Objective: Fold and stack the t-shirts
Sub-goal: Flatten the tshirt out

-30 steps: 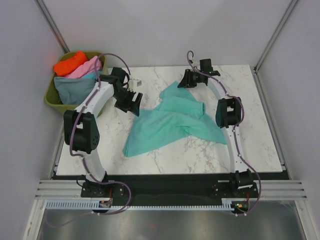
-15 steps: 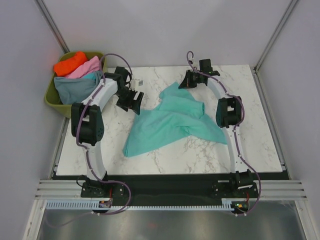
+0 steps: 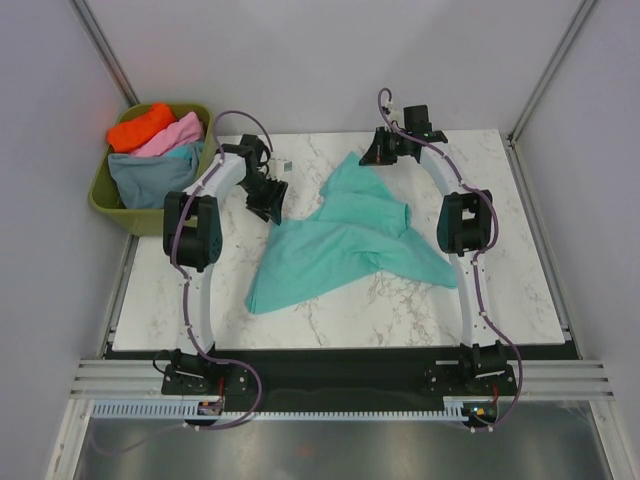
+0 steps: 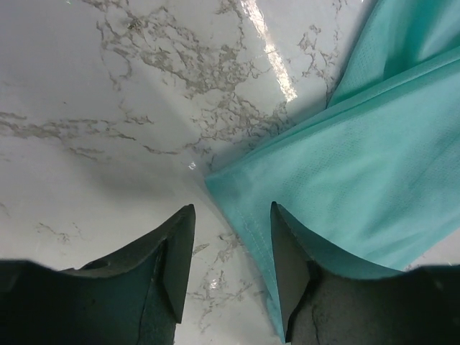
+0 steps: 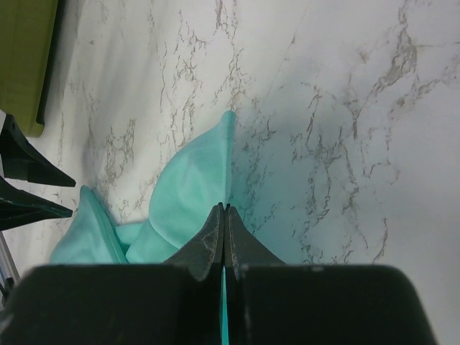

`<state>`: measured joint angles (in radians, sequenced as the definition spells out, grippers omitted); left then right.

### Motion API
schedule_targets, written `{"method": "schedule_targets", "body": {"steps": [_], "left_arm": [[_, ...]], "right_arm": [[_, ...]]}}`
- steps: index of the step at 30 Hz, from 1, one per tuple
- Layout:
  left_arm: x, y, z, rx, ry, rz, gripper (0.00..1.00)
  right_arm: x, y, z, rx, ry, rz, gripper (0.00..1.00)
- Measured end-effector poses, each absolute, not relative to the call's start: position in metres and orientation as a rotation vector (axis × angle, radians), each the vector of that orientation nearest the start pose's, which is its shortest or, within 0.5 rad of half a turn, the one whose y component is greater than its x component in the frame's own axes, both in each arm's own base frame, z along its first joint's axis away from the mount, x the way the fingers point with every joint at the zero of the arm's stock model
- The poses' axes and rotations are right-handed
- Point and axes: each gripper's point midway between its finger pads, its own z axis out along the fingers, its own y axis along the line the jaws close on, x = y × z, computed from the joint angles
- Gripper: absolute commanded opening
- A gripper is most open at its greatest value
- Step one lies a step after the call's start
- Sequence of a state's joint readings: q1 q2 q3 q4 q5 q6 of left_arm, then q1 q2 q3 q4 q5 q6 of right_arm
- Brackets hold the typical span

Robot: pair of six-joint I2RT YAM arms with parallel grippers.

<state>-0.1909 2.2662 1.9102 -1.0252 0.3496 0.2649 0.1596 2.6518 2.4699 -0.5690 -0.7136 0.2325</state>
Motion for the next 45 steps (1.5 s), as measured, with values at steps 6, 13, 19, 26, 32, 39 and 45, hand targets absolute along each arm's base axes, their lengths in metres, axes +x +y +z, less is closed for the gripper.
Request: {"method": "schedule_targets", "body": {"steps": [6,13,19,26,32,39,45], "left_arm": [[0.424,-0.137,0.029,0.714,2.838,-0.559,0.45],[0.43,-0.142,0.022,0.733,2.83,-0.601,0.02],[0.452,-0.148,0.049,0.736,2.742,-0.598,0.02],[0.474,-0.161,0.171,0.761,2.421,-0.586,0.02],[0.358,-0.164,0.261,0.829,2.26,-0.743,0.09],[0.268,-0.161,0.207,0.827,2.561,-1.012,0.69],[0.306,-0.144,0.17,0.711,2.725,-0.961,0.76]], "right_arm": [[0.596,0.219,0.085,-0.283,2.295,1.024,0.0],[0.596,0.218,0.084,-0.279,2.299,1.016,0.0],[0.601,0.204,0.083,-0.259,2.307,0.956,0.0],[0.621,0.148,0.126,-0.173,2.242,0.821,0.0],[0.615,0.113,0.214,-0.169,2.109,0.727,0.0],[0.597,0.131,0.272,-0.253,2.011,0.712,0.0],[0.587,0.145,0.245,-0.268,2.088,0.736,0.0]]}}
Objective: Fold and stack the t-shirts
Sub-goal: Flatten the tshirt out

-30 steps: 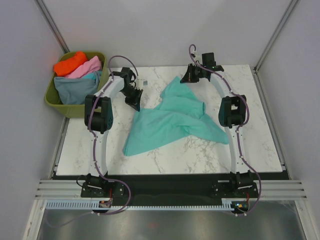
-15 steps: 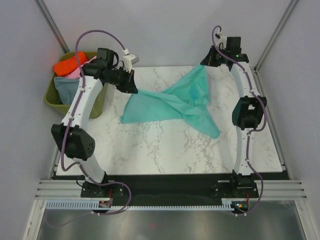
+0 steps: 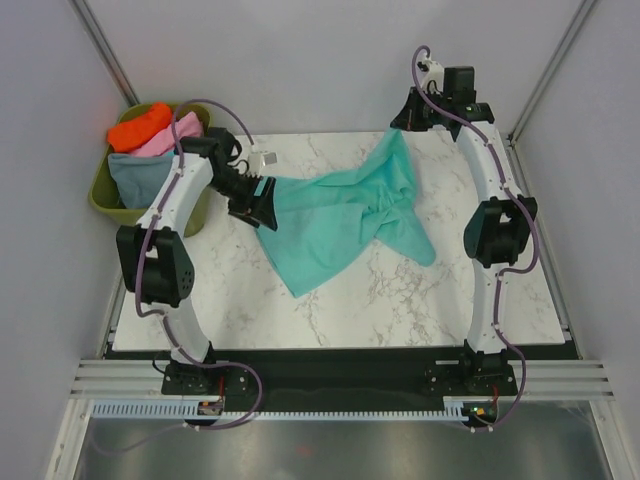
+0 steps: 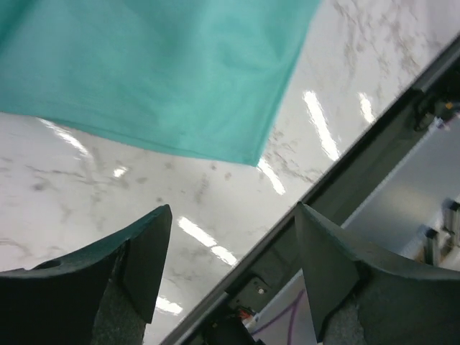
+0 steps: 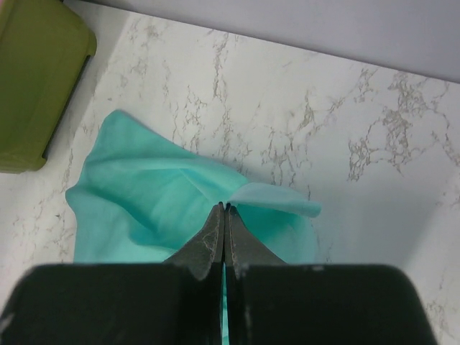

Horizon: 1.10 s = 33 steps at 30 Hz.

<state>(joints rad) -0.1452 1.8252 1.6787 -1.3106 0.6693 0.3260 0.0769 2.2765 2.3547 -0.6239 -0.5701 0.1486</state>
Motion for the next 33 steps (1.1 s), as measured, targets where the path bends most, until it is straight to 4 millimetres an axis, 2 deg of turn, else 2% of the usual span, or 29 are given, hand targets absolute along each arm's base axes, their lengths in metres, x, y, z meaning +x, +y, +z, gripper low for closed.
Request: {"method": "schedule_targets", "body": {"steps": [4,6,8,11,16,19,22,29,33], "left_arm": [[0.379,-0.126,0.178,0.672,2.651,-0.723,0.74],[0.408,-0.118,0.178,0.65,2.626,-0.639,0.73],[0.439,-0.11,0.171,0.625,2.613,-0.562,0.71],[0.474,-0.1,0.143,0.591,2.627,-0.484,0.66],[0.508,-0.082,0.087,0.543,2.697,-0.395,0.64],[0.529,-0.073,0.068,0.521,2.685,-0.347,0.64],[0.546,-0.068,0.064,0.507,2.65,-0.318,0.64],[0.577,-0.064,0.066,0.485,2.556,-0.277,0.64],[0.587,-0.066,0.053,0.488,2.536,-0.286,0.64]], "right_arm": [[0.582,0.145,0.23,-0.263,2.129,0.743,0.0],[0.581,0.145,0.223,-0.259,2.146,0.746,0.0],[0.578,0.145,0.217,-0.255,2.165,0.751,0.0],[0.576,0.146,0.215,-0.255,2.175,0.755,0.0],[0.574,0.151,0.212,-0.272,2.179,0.759,0.0],[0.572,0.154,0.206,-0.282,2.193,0.761,0.0],[0.569,0.157,0.201,-0.289,2.207,0.764,0.0],[0.556,0.165,0.186,-0.31,2.255,0.767,0.0],[0.55,0.169,0.186,-0.325,2.264,0.76,0.0]]}}
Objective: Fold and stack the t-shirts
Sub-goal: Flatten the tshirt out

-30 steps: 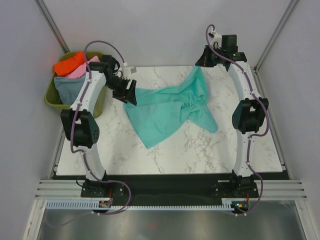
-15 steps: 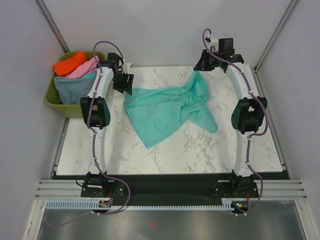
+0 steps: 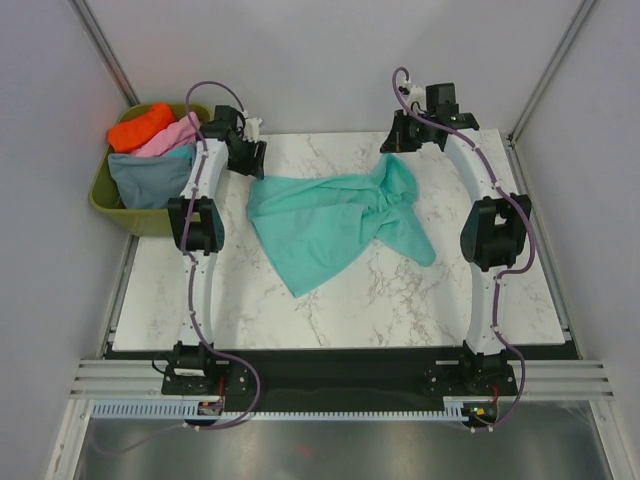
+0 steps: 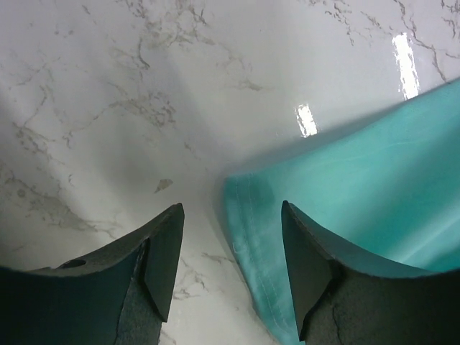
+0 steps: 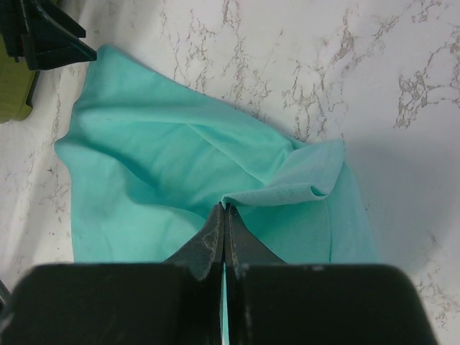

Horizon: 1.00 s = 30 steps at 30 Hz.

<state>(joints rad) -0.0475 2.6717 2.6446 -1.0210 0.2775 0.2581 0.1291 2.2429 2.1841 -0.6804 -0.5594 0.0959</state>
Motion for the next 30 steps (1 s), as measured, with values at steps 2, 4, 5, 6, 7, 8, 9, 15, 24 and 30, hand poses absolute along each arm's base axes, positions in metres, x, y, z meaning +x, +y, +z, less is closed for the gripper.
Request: {"method": "schedule_targets", "body": {"steps": [2,4,5,6,7,8,9,15,24,30], "left_arm": [[0.59,-0.068,0.045,0.489,2.534,-0.304,0.61],[0.592,-0.07,0.035,0.488,2.538,-0.314,0.6],[0.593,-0.07,0.031,0.487,2.54,-0.317,0.59],[0.596,-0.07,0.03,0.486,2.53,-0.315,0.57],[0.598,-0.071,0.032,0.485,2.52,-0.314,0.56],[0.6,-0.071,0.032,0.485,2.513,-0.314,0.54],[0.601,-0.071,0.032,0.485,2.509,-0.314,0.49],[0.602,-0.074,0.028,0.489,2.501,-0.34,0.31],[0.601,-0.078,0.027,0.495,2.5,-0.367,0.09],[0.597,-0.078,0.029,0.495,2.512,-0.376,0.02]], "right_arm": [[0.549,0.171,0.189,-0.334,2.261,0.756,0.0],[0.548,0.171,0.191,-0.339,2.259,0.746,0.0],[0.548,0.171,0.191,-0.342,2.259,0.741,0.0],[0.548,0.172,0.191,-0.346,2.259,0.736,0.0],[0.548,0.172,0.191,-0.347,2.26,0.732,0.0],[0.548,0.171,0.191,-0.347,2.261,0.727,0.0],[0.548,0.171,0.19,-0.347,2.264,0.721,0.0],[0.547,0.173,0.188,-0.356,2.27,0.701,0.0],[0.545,0.179,0.186,-0.38,2.272,0.68,0.0],[0.55,0.17,0.183,-0.368,2.281,0.613,0.0]]}}
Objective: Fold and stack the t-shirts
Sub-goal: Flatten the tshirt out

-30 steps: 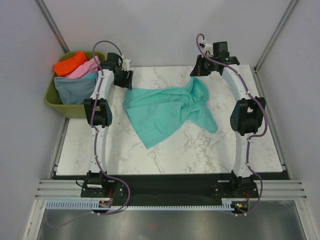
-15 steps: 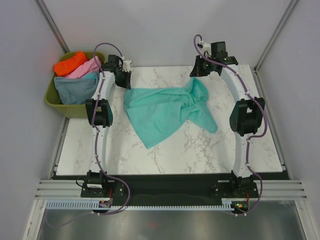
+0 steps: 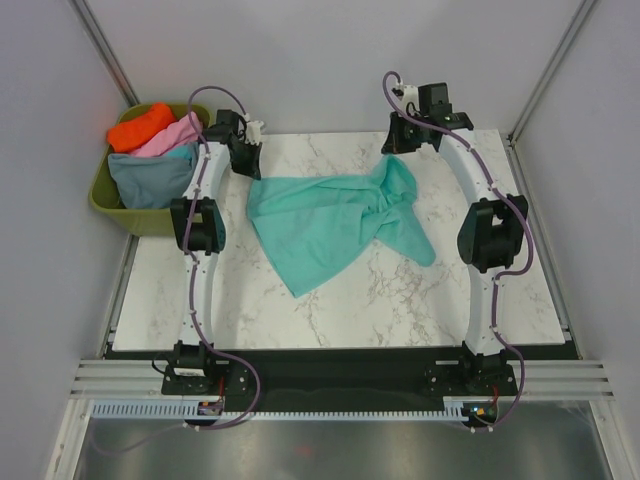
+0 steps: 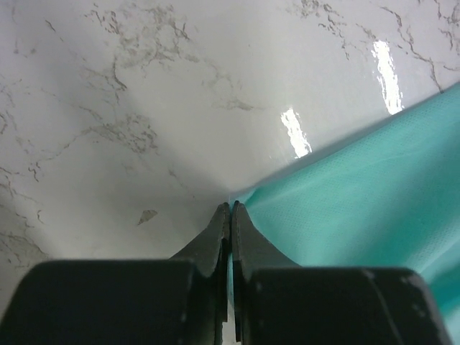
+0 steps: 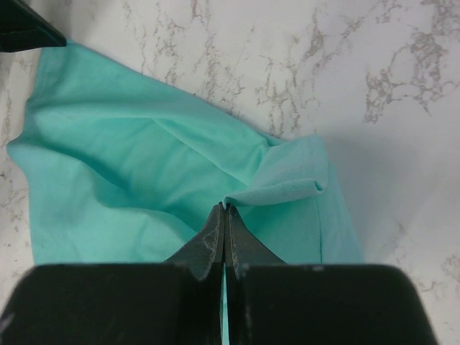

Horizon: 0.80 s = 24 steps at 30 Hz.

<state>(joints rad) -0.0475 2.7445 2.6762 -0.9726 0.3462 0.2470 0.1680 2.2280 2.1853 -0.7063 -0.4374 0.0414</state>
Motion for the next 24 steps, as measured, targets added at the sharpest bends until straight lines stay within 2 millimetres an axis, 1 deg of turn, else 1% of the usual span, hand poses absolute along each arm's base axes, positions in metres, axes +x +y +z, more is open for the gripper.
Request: {"method": "schedule_targets", "body": {"steps": [3,5,6,7,8,11,13,14,16,17,18,20,22,24], "left_arm": [[0.59,-0.079,0.04,0.496,2.52,-0.381,0.02],[0.589,-0.079,0.061,0.498,2.498,-0.379,0.02],[0.588,-0.08,0.076,0.5,2.476,-0.377,0.02],[0.587,-0.081,0.095,0.504,2.447,-0.377,0.02],[0.587,-0.082,0.118,0.508,2.406,-0.373,0.02],[0.581,-0.084,0.191,0.518,2.28,-0.352,0.02],[0.571,-0.084,0.246,0.526,2.182,-0.335,0.02],[0.565,-0.085,0.269,0.53,2.138,-0.327,0.02],[0.549,-0.085,0.321,0.534,2.04,-0.304,0.02],[0.545,-0.085,0.331,0.535,2.02,-0.299,0.02],[0.538,-0.085,0.348,0.537,1.987,-0.289,0.02],[0.526,-0.085,0.372,0.539,1.941,-0.278,0.02],[0.515,-0.085,0.388,0.54,1.911,-0.271,0.02],[0.506,-0.085,0.396,0.542,1.903,-0.272,0.02]], "right_arm": [[0.557,0.156,0.187,-0.339,2.279,0.535,0.0],[0.564,0.144,0.196,-0.312,2.261,0.485,0.0],[0.569,0.134,0.203,-0.292,2.243,0.457,0.0],[0.574,0.125,0.212,-0.271,2.224,0.43,0.0],[0.578,0.116,0.219,-0.253,2.207,0.41,0.0],[0.587,0.079,0.247,-0.184,2.148,0.345,0.0],[0.587,0.057,0.266,-0.146,2.111,0.311,0.0],[0.585,0.048,0.278,-0.13,2.09,0.294,0.0],[0.58,0.034,0.299,-0.108,2.052,0.273,0.0],[0.578,0.031,0.309,-0.104,2.035,0.267,0.0],[0.573,0.026,0.322,-0.099,2.009,0.26,0.0],[0.565,0.022,0.347,-0.094,1.963,0.251,0.0],[0.556,0.019,0.37,-0.089,1.92,0.247,0.0],[0.545,0.018,0.394,-0.087,1.872,0.248,0.0]]}}
